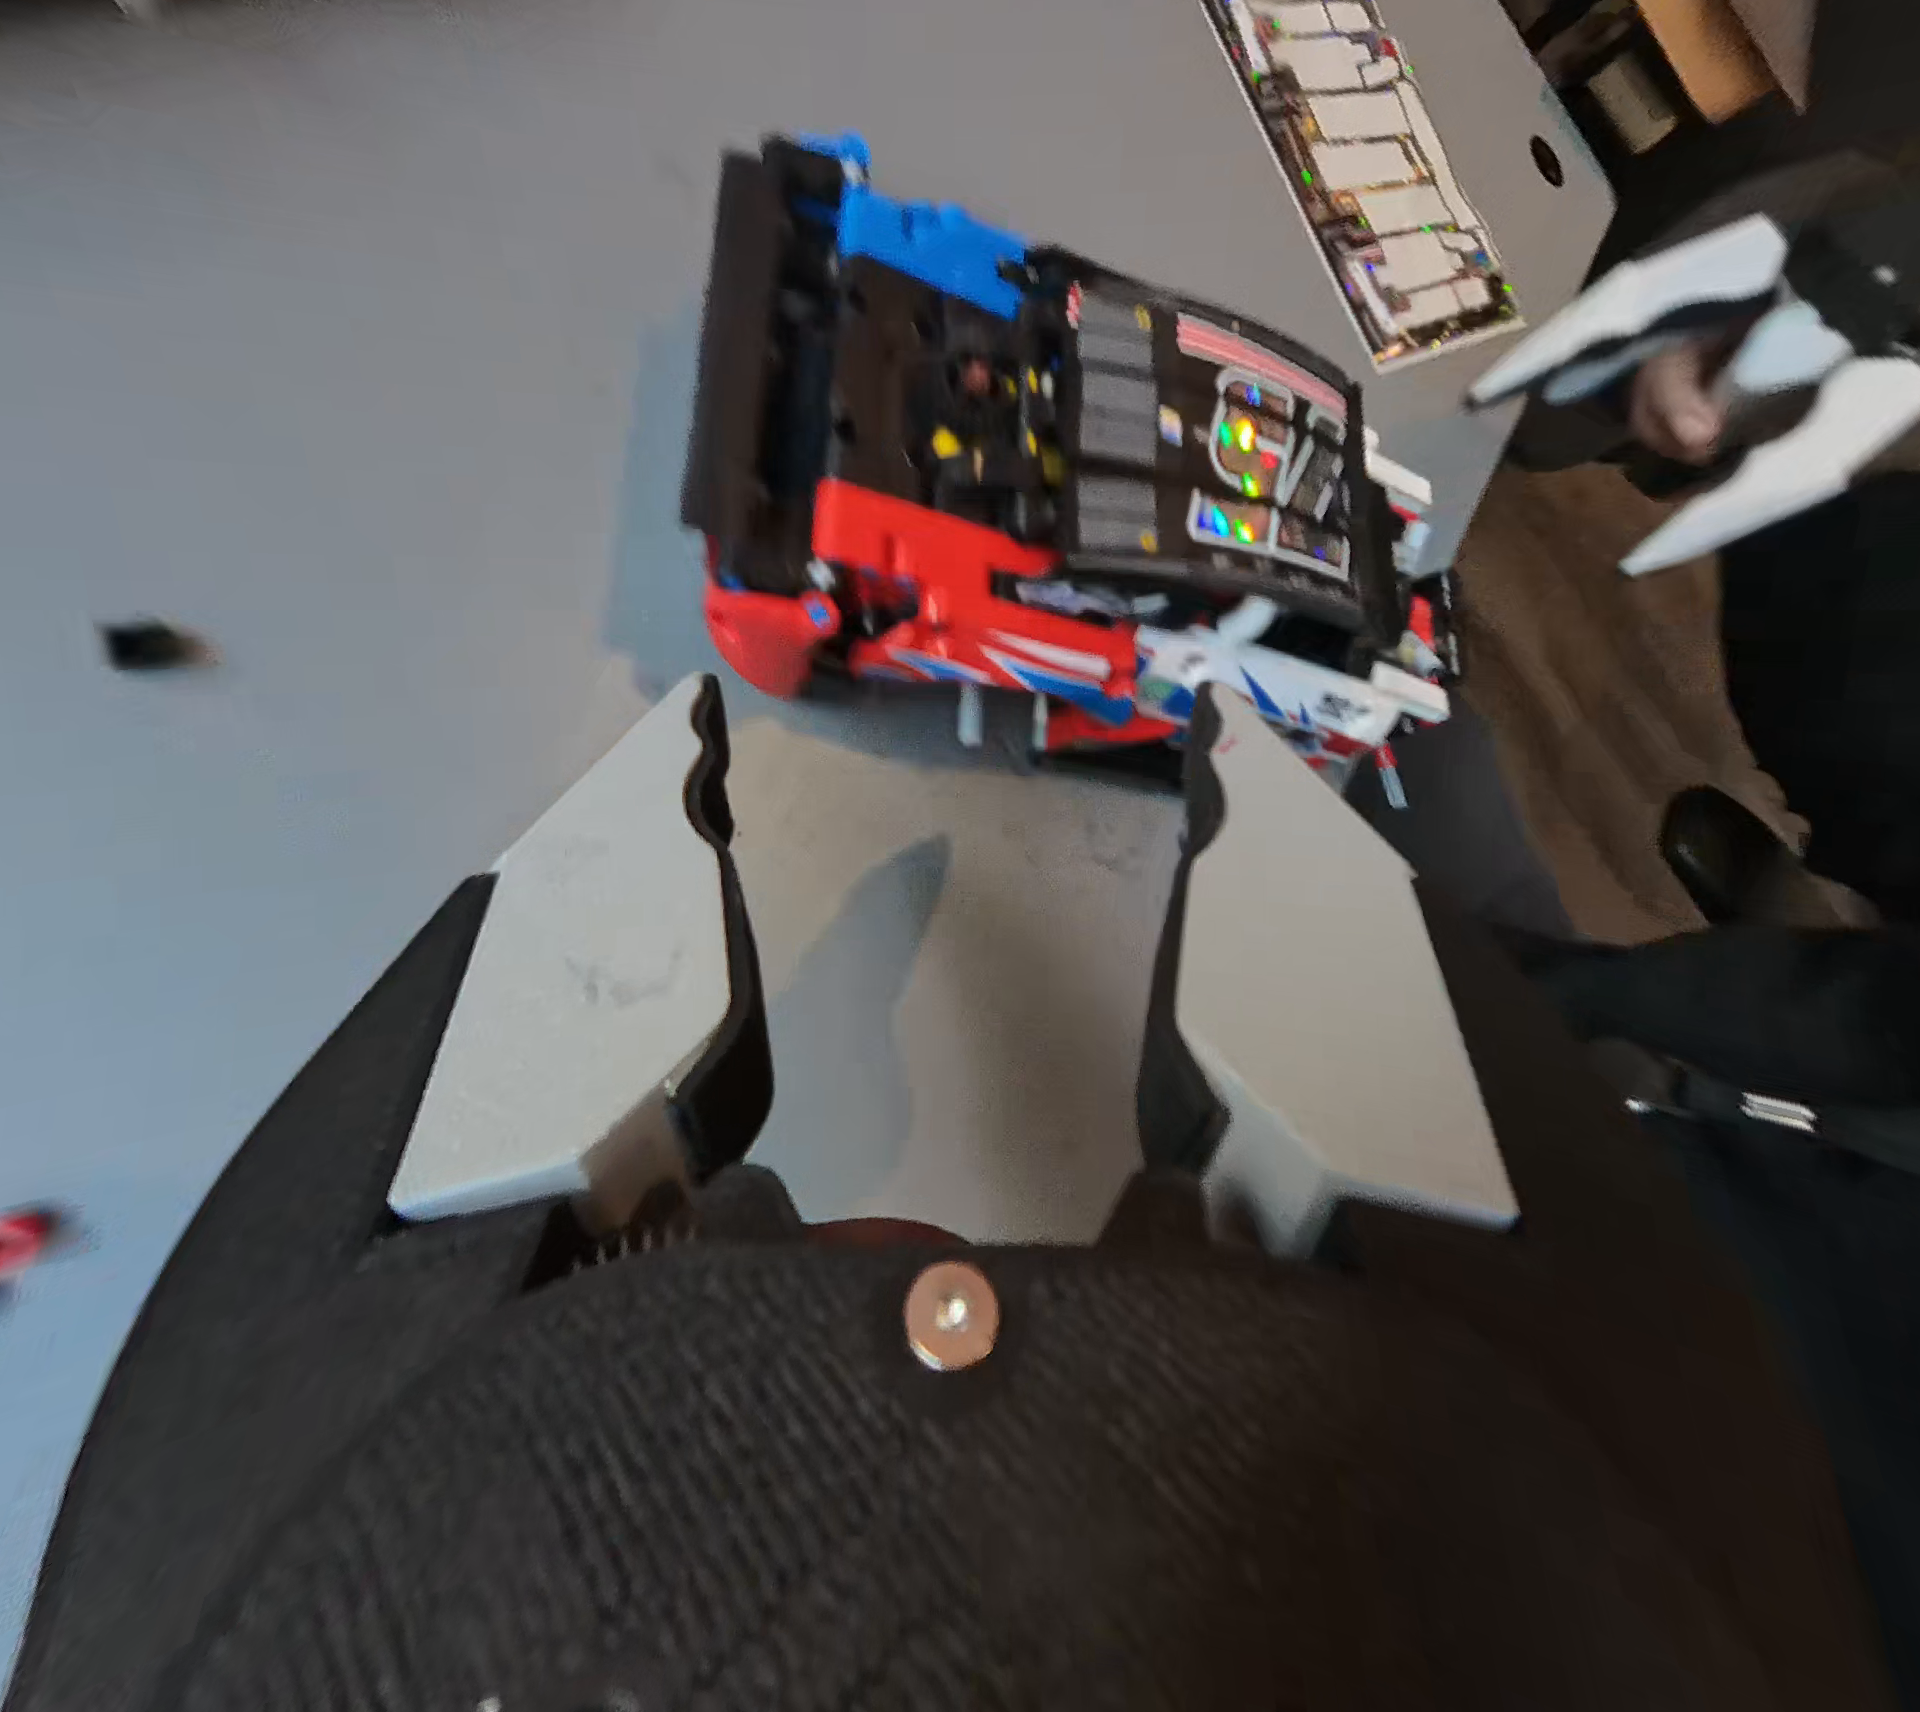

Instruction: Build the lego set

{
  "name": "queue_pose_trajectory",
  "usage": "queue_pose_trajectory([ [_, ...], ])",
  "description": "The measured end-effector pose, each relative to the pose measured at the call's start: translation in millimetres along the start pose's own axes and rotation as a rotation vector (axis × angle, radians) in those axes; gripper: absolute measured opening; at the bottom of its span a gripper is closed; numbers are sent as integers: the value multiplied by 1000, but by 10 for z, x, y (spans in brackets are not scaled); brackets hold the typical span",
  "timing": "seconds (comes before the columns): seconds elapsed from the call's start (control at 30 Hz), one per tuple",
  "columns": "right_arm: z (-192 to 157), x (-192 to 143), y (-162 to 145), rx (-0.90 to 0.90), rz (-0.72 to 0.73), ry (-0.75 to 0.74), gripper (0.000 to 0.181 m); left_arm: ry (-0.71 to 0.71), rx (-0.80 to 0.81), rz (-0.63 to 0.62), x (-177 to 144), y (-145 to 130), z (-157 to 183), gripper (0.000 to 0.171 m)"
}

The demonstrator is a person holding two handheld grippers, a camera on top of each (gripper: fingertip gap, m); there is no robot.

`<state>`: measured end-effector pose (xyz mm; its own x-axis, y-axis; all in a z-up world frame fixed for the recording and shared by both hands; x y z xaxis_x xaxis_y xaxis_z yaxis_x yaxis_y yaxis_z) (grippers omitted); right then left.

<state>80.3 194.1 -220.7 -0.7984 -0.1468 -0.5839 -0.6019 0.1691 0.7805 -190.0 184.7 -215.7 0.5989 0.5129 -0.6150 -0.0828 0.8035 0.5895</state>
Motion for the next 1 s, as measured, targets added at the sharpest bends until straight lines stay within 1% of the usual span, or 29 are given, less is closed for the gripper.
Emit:
queue_pose_trajectory([
  [0.03,77,33,-4,0,-3,11,76,-24,-38,-7,26,-134,51,86],
  [0.07,97,100,-14,3,-16,57,76,-61,-74,-25,82,-249,120,86],
  [0.13,127,283,-52,11,-55,127,84,-135,-112,-69,236,-401,267,83],
  [0.2,122,446,-103,18,-97,167,79,-186,-117,-86,383,-436,401,81],
  [0.27,21,516,-80,8,-90,202,73,-230,-116,-113,499,-433,503,77],
  [0.33,-97,548,-85,-17,-99,200,86,-220,-88,-140,562,-389,504,73],
  [0.4,-201,597,-108,-45,-107,166,83,-221,-42,-136,588,-267,478,77],
  [0.43,-273,629,-115,-49,-112,161,82,-216,-45,-160,606,-218,430,76],
  [0.47,-341,666,-117,-54,-118,150,76,-217,-41,-183,629,-160,386,72],
  [0.5,-402,709,-114,-67,-125,128,78,-202,-24,-198,664,-91,321,66],
  [0.53,-464,755,-110,-91,-139,108,77,-210,-5,-224,695,-31,283,65],
  [0.57,-513,812,-94,-113,-150,79,82,-224,-6,-254,728,28,255,63],
  [0.6,-541,874,-77,-137,-167,42,82,-243,-16,-273,765,101,239,58],
  [0.67,-590,1000,-44,-194,-212,-27,86,-260,16,-291,841,262,178,59],
  [0.73,-584,1091,-20,-260,-273,-106,83,-293,62,-359,894,353,137,59],
  [0.8,-572,1181,33,-282,-308,-173,82,-242,106,-406,952,440,23,66],
  [0.83,-578,1232,67,-288,-312,-194,83,-217,140,-422,942,482,-26,64],
  [0.9,-590,1332,125,-294,-306,-225,84,-157,196,-439,829,567,-136,67],
  [0.97,-557,1382,161,-309,-305,-290,76,-64,242,-399,613,668,-291,67],
  [1.0,-548,1381,157,-324,-311,-320,74,-50,250,-348,475,712,-319,67],
])
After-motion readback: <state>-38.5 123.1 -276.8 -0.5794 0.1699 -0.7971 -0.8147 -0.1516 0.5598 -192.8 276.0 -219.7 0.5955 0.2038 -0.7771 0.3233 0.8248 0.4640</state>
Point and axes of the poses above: each gripper's, where its closed fingertips meet, x out along the fingers, y out of its top, z = x × y across the jaws, the point moved 2 cm from there along -x, back along the fingers, and after that the axes turned 5 degrees about -x, right-handed, at the moved point
